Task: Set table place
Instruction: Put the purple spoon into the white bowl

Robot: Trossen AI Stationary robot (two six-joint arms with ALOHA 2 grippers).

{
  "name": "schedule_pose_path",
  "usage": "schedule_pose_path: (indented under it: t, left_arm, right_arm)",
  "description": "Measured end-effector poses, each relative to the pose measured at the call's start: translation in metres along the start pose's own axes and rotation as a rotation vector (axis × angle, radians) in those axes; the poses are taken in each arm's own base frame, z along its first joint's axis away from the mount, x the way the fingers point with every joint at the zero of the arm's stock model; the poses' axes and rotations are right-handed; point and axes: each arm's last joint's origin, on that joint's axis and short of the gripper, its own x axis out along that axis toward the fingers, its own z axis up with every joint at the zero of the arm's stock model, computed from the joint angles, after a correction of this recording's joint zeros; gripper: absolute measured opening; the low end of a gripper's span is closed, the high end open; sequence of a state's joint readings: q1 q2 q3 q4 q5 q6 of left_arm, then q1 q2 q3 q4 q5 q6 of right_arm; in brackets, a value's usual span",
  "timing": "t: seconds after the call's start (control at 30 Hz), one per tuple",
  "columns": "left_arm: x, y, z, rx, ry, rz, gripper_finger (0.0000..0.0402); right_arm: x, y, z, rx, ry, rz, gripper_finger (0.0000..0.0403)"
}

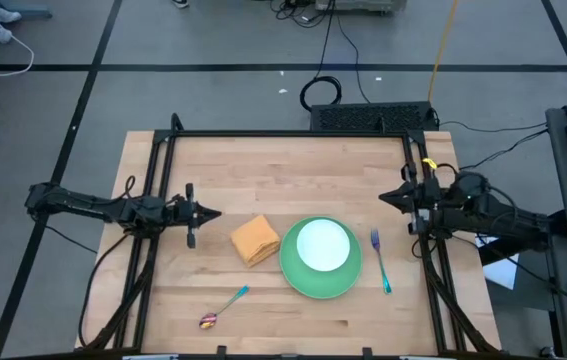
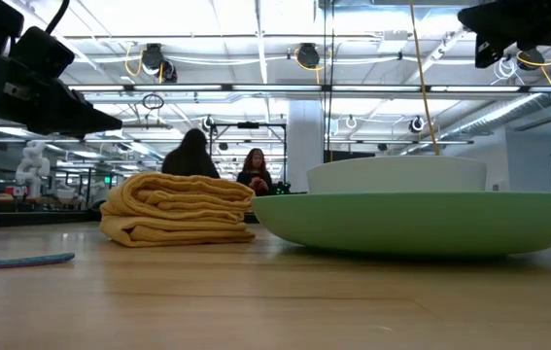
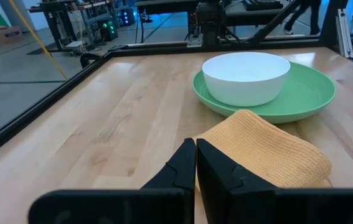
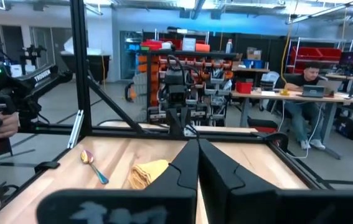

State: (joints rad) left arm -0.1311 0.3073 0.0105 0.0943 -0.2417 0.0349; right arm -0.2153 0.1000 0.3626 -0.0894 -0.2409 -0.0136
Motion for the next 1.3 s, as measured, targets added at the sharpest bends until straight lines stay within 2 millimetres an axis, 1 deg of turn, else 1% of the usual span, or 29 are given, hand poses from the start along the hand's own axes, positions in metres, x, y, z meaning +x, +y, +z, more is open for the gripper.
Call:
schedule_pose_path:
  t: [0.17, 0.3, 0.67, 0.83, 0.93, 1.1, 1.3]
  left_arm:
    - [0.0, 0.0, 0.0, 0.001, 0.003, 0.0, 0.0019]
    - [0.0, 0.0, -0.001, 0.002, 0.006, 0.0, 0.0019]
    - [0.0, 0.0, -0.002, 0.0, 0.015, -0.001, 0.0019]
    - [0.0, 0.0, -0.002, -0.001, 0.015, -0.001, 0.0019]
    - [0.0, 0.0, -0.002, -0.003, 0.015, -0.001, 0.0019]
    - [0.0, 0.0, -0.002, -0.011, 0.015, -0.001, 0.0019]
    - [0.0, 0.0, -0.002, -0.011, 0.016, -0.001, 0.0019]
  right_arm:
    - [-0.002, 0.001, 0.0, -0.001, -0.009, 0.0, 0.0]
    - [-0.002, 0.0, -0.005, 0.013, 0.0, 0.0, 0.0]
    - [0.004, -0.001, -0.03, 0.071, 0.056, -0.003, 0.0]
    - [0.009, -0.002, -0.043, 0.136, 0.018, -0.008, 0.0]
    - [0.009, -0.002, -0.049, 0.146, 0.03, -0.012, 0.0]
    - [0.01, -0.004, -0.057, 0.164, 0.049, -0.067, 0.0]
    - [0.012, -0.005, -0.064, 0.134, -0.053, -0.084, 0.0]
